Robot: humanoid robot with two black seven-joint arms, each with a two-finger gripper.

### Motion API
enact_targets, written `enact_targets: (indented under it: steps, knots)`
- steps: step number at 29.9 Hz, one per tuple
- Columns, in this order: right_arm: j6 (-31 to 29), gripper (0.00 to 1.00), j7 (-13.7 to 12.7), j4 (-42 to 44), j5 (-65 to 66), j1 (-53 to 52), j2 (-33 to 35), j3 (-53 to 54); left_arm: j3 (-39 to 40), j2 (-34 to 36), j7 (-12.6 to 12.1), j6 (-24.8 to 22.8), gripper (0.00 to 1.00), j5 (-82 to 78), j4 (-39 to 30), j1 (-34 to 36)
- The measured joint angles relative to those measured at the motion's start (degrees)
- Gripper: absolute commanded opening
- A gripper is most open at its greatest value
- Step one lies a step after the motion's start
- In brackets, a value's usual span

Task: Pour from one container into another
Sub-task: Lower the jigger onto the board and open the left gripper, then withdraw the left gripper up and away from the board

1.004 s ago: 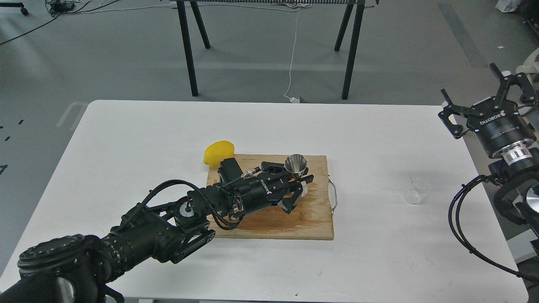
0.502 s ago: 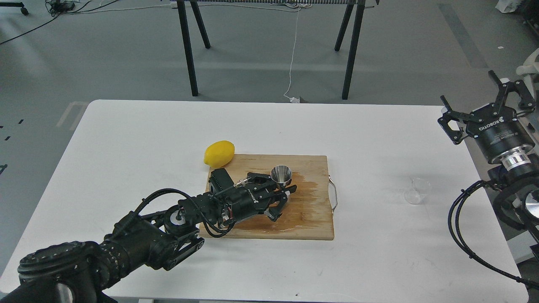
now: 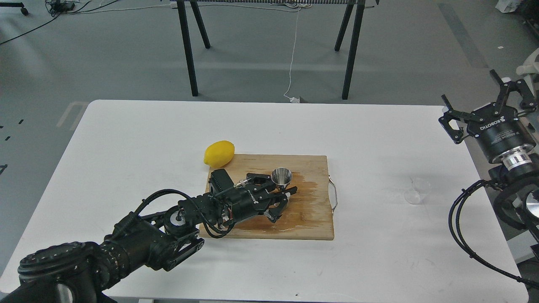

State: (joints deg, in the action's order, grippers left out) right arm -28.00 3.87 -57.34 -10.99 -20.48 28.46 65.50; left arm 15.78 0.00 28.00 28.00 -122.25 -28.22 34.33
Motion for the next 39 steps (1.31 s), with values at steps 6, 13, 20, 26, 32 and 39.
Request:
enact_targets:
  steps: [6, 13, 20, 26, 32, 39]
  knots:
    - [0.0, 0.99, 0.0, -0.1, 0.0, 0.0, 0.0, 0.2, 0.0, 0.0, 0.0, 0.0, 0.86, 0.0, 0.0, 0.0]
    - [0.0, 0.99, 0.0, -0.1, 0.0, 0.0, 0.0, 0.2, 0.0, 0.0, 0.0, 0.0, 0.96, 0.0, -0.2, -0.7]
    - [0.0, 0.99, 0.0, 0.0, 0.0, 0.1, 0.0, 0.2, 0.0, 0.2, 0.0, 0.0, 0.97, 0.0, -0.2, -1.2]
    - [0.0, 0.99, 0.0, 0.0, 0.0, 0.2, 0.0, 0.2, 0.1, 3.2, 0.0, 0.0, 0.97, 0.2, -0.2, -2.1]
    - [0.0, 0.99, 0.0, 0.0, 0.0, 0.2, -0.5, 0.2, 0.2, 5.5, 0.0, 0.0, 0.97, 0.3, -0.7, -3.5]
    - [0.0, 0.99, 0.0, -0.1, 0.0, 0.2, -0.6, 0.2, 0.9, 9.8, 0.0, 0.0, 0.97, 1.2, -4.0, -4.6]
